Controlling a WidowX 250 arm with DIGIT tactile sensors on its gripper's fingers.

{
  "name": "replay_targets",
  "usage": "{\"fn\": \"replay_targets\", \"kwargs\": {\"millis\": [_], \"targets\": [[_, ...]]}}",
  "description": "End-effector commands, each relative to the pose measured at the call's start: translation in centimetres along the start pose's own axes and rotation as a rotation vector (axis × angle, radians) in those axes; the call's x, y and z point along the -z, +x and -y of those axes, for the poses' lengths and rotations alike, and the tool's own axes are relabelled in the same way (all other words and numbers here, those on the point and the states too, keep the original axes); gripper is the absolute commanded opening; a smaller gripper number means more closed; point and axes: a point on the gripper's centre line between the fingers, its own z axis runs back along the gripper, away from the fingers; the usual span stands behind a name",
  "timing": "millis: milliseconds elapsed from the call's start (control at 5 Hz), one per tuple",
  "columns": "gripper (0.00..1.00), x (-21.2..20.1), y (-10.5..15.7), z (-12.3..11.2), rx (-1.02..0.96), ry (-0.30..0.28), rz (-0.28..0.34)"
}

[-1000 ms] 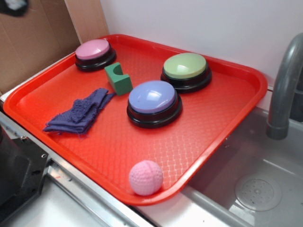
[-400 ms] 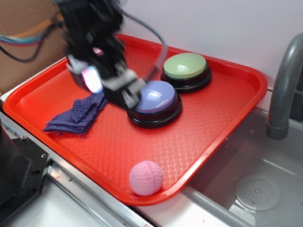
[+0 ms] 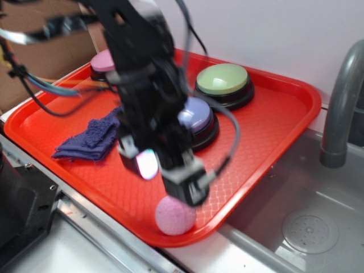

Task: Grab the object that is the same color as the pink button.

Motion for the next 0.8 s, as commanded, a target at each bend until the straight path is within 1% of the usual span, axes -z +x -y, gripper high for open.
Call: {"fn": "replay_targets", "kwargs": {"millis": [0,200,400,600], "targets": [[1.00,2.10,-0.38,1.40,-0.074,0.012,-0.049],[0.00,2.45,-0.40,1.15,-0.084,0.055,-0.072],[0.00,2.53,-0.37,0.87,-0.101,0.065,-0.078],[0.00,2.39,-0.47,0.81,-0.102,0.052,-0.066]]}}
